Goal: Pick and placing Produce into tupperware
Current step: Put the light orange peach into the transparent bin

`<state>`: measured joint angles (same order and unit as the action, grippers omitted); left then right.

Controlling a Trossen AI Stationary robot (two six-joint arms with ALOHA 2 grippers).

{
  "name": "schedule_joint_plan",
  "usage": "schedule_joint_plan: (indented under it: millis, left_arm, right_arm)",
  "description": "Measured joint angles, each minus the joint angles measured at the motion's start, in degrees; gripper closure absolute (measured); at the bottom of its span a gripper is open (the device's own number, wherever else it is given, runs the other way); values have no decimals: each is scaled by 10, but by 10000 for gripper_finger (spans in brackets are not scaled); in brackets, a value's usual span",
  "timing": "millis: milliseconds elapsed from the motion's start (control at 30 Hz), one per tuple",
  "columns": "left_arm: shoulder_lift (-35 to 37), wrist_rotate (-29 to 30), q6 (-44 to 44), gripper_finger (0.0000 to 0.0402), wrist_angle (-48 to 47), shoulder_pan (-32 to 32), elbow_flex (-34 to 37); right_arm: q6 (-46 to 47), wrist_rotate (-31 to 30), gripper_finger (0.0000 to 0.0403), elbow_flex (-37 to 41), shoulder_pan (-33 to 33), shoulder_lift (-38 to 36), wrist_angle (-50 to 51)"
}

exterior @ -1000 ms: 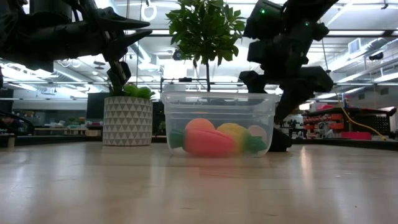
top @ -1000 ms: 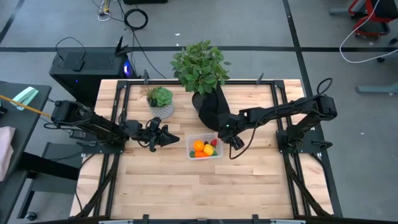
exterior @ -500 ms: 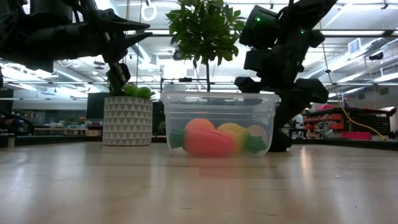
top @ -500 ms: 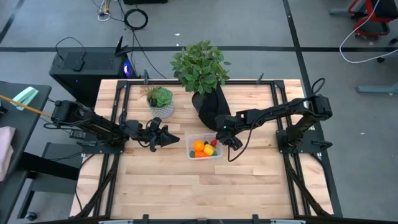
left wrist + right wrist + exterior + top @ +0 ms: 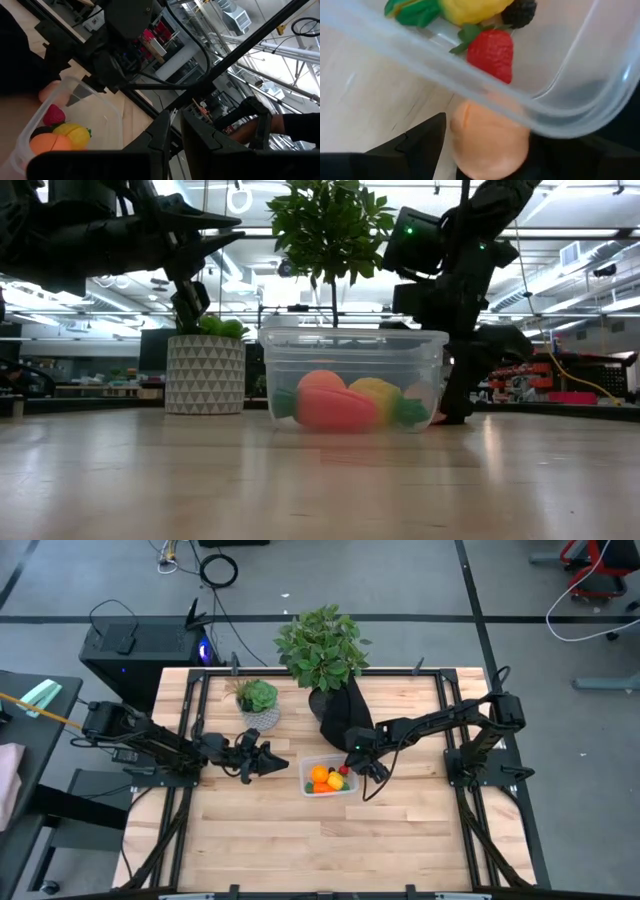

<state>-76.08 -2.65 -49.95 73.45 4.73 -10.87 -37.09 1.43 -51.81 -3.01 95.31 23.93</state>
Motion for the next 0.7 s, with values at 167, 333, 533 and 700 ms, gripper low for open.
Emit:
schedule_joint_plan:
  millis: [167,333,533,700]
  left_arm:
    - [0,0,0,349,0,0,0]
    - [0,0,2,349,0,0,0]
    - [0,0,2,349,-1,0,0]
    - [0,0,7,349,0,0,0]
  right_arm:
    - [0,-22,125,0,-3,-2,1]
    - [0,-25,179,0,-7,-14,9]
    - [0,-27,200,0,-7,-45,29]
    - [20,-25,187,0,-7,-70,77]
